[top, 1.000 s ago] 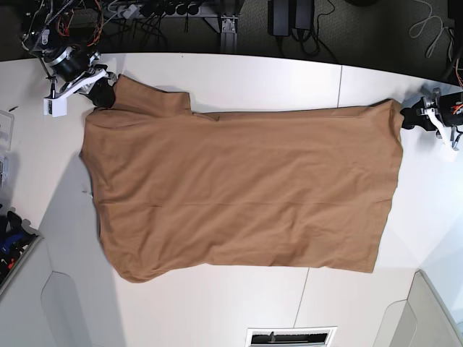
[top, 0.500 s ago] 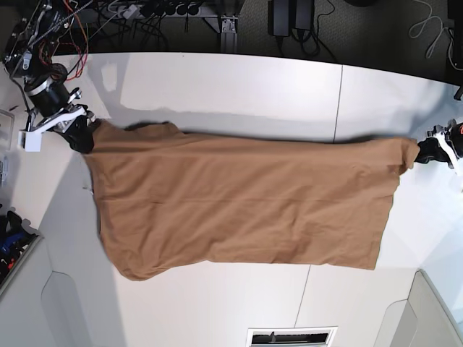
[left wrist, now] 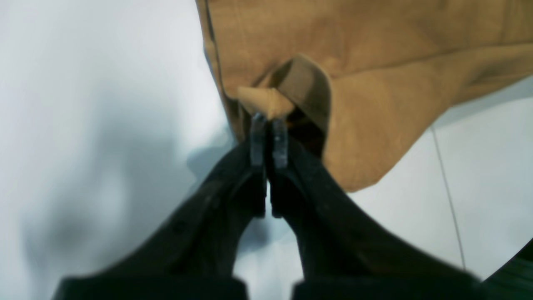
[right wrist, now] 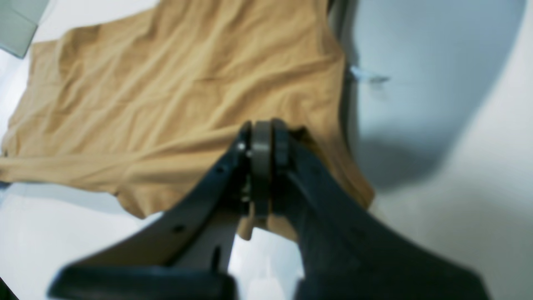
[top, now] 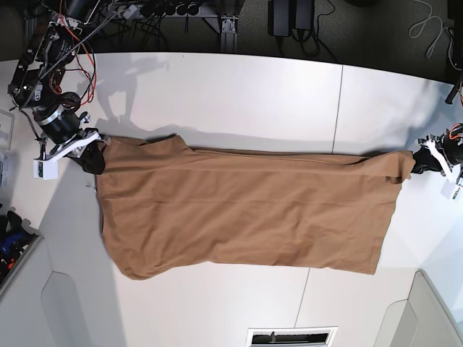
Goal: Layout the t-shirt on the table in an organized manner, then fold the t-shirt properly
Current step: 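Lift the shoulder corners with both grippers and pull them apart, then drag the shirt with both grippers to straighten it lengthwise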
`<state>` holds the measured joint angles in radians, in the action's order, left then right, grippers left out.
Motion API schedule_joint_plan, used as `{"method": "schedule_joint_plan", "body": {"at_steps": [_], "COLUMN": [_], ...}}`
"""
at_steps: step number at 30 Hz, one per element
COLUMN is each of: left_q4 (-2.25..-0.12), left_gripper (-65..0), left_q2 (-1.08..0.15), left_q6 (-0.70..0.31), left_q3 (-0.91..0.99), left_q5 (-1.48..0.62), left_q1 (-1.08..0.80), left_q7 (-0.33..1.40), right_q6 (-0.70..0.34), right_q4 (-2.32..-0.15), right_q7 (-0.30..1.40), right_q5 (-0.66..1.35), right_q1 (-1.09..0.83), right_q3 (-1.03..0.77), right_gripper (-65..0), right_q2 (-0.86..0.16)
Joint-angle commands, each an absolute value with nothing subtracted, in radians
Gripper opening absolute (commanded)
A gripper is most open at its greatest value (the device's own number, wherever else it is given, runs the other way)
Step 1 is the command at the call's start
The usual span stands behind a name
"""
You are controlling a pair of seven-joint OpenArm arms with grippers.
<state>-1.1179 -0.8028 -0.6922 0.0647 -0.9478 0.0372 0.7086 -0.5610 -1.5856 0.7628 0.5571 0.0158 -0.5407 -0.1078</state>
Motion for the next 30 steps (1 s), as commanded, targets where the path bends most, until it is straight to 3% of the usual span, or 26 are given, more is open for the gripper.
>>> {"method": "schedule_joint_plan", "body": {"at_steps": [1, 4, 7, 8, 9, 16, 24, 30], "left_q4": [-1.119, -1.089, -1.083, -1.083, -1.083, -1.084, -1.083, -1.084], "left_gripper": [-65.0, -65.0, -65.0, -65.0, -65.0, -64.0, -37.8, -36.4], "left_q2": [-0.829, -0.823, -0.823, -0.823, -0.823, -0.823, -0.804, -0.790], "left_q6": [-0.698, -0.698, -0.698, -0.698, -0.698, -0.698, -0.698, -0.679], "left_q3": [0.077, 0.077, 0.077, 0.077, 0.077, 0.077, 0.059, -0.052], "left_q5": [-0.958, -0.957, -0.957, -0.957, -0.957, -0.957, -0.937, -0.802], "left_q1": [0.068, 0.089, 0.103, 0.110, 0.116, 0.122, 0.172, 0.257], "left_q7": [0.680, 0.673, 0.673, 0.673, 0.674, 0.672, 0.669, 0.632], "right_q6": [-0.564, -0.564, -0.564, -0.564, -0.564, -0.564, -0.565, -0.565], "right_q4": [-1.587, -1.544, -1.532, -1.533, -1.534, -1.543, -1.545, -1.545], "right_q7": [0.733, 0.733, 0.738, 0.738, 0.738, 0.768, 0.773, 0.790], "right_q5": [0.575, 0.577, 0.580, 0.589, 0.599, 0.664, 0.673, 0.673], "right_q1": [0.036, 0.039, 0.038, 0.038, 0.038, 0.038, 0.038, 0.038], "right_q3": [-0.543, -0.543, -0.543, -0.543, -0.543, -0.543, -0.543, -0.543], "right_gripper": [-65.0, -63.2, -30.8, -25.3, -23.8, -23.9, -23.9, -23.9], "right_q2": [-0.121, -0.121, -0.121, -0.121, -0.121, -0.121, -0.113, -0.113]}}
